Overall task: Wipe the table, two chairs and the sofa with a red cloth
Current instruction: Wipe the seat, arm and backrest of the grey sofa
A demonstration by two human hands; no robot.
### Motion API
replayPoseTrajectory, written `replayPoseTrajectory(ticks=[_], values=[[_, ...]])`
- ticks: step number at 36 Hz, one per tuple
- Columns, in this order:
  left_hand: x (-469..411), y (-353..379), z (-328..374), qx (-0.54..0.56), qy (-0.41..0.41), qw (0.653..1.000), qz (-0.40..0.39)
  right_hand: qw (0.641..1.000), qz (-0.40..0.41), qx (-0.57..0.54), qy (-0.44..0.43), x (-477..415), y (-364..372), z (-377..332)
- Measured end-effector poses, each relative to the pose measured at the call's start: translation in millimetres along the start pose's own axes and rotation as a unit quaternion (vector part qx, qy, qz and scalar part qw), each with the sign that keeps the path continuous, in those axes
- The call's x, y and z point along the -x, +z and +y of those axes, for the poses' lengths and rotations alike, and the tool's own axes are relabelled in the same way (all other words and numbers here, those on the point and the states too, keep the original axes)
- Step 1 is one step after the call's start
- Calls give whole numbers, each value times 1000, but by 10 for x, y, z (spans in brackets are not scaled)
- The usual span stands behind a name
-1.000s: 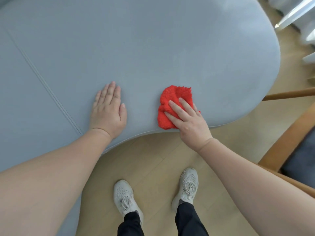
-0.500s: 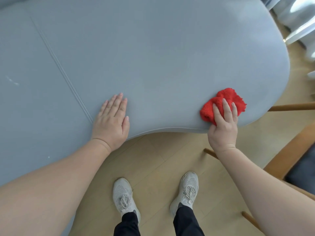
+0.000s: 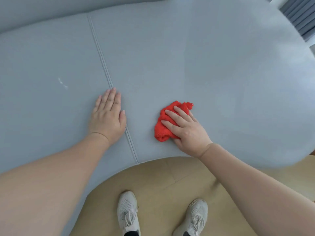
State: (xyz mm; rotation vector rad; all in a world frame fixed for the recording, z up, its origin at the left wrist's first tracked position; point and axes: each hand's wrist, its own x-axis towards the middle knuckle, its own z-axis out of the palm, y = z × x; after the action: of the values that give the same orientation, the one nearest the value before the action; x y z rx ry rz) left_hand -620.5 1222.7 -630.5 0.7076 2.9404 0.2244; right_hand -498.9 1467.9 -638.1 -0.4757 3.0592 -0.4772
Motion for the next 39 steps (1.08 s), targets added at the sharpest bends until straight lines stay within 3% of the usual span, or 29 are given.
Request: replayPoseTrajectory(ticks=[3,10,20,30,39], values=[[-118,82,-33,15,-51,999,-2,1000,-17,-4,21,-322,-42,95],[-97,138,-102,40,-33,999,-2,999,-13,-17,33,-859,-157,426],[-84,177,-144,56,-12,998,-11,990,-14,-20,137,-1523,-293,860],[-104,166,-136,40,-17,999,-23,996,-22,-21,85,-1991,-407,1392],[-97,175,-122,29,-17,999,-15,992,-8,-13,128,-2749,-557,1962]])
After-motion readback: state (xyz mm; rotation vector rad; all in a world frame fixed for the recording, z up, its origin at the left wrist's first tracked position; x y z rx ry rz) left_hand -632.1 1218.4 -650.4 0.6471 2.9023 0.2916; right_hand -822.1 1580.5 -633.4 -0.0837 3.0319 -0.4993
